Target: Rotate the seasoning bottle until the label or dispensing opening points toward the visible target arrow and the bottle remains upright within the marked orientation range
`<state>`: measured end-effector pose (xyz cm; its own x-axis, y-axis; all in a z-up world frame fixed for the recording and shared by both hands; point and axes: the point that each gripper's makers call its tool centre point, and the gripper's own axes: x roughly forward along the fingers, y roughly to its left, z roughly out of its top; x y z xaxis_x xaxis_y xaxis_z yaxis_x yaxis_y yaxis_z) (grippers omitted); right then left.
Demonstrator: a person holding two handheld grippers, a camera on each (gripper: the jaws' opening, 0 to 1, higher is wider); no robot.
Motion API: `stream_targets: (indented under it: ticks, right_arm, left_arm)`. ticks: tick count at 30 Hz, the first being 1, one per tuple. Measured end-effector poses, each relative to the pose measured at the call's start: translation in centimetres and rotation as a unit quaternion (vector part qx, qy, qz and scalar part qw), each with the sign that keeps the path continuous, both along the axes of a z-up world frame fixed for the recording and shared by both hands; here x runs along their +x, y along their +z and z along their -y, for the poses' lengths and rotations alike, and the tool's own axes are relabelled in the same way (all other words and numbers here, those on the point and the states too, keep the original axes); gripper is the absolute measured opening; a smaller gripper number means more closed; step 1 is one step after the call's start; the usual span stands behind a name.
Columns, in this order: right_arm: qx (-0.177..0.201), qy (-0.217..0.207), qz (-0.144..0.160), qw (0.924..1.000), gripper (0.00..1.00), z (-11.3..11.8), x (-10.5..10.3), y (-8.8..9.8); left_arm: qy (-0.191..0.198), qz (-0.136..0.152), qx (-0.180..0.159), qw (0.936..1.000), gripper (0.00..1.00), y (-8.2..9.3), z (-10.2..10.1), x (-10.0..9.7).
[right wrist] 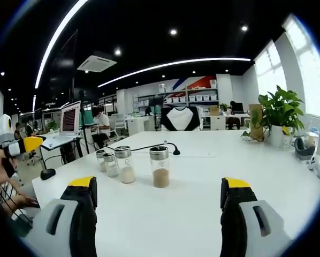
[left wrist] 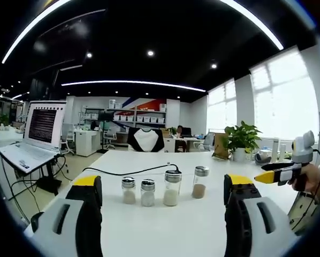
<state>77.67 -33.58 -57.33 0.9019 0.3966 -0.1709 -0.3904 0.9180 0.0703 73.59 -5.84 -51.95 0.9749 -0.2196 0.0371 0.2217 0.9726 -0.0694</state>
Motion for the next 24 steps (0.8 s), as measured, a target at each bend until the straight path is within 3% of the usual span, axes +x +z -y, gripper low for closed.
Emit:
stream_targets:
  ticks: [11, 14, 24]
  right_arm:
    - [0.0, 0.0, -0.007, 1.0, 0.98, 0.07, 0.14, -0.36]
    - [0.0, 0.001, -0.007, 1.0, 0.98, 0.06, 0.22, -0.36]
    - [-0.005, 0.003, -0.013, 0.9999, 0.98, 0.07, 0.54, -0.4]
  left_arm:
    - [0.003, -0.003, 0.001, 1.0, 1.0, -0.1, -0.06, 0.09]
    - [0.007, -0.003, 0.014, 0.9999, 1.0, -0.14, -0.07, 0.12]
    - [0.002, -0.005, 0.005, 1.0, 1.0, -0.28, 0.16, 0.21]
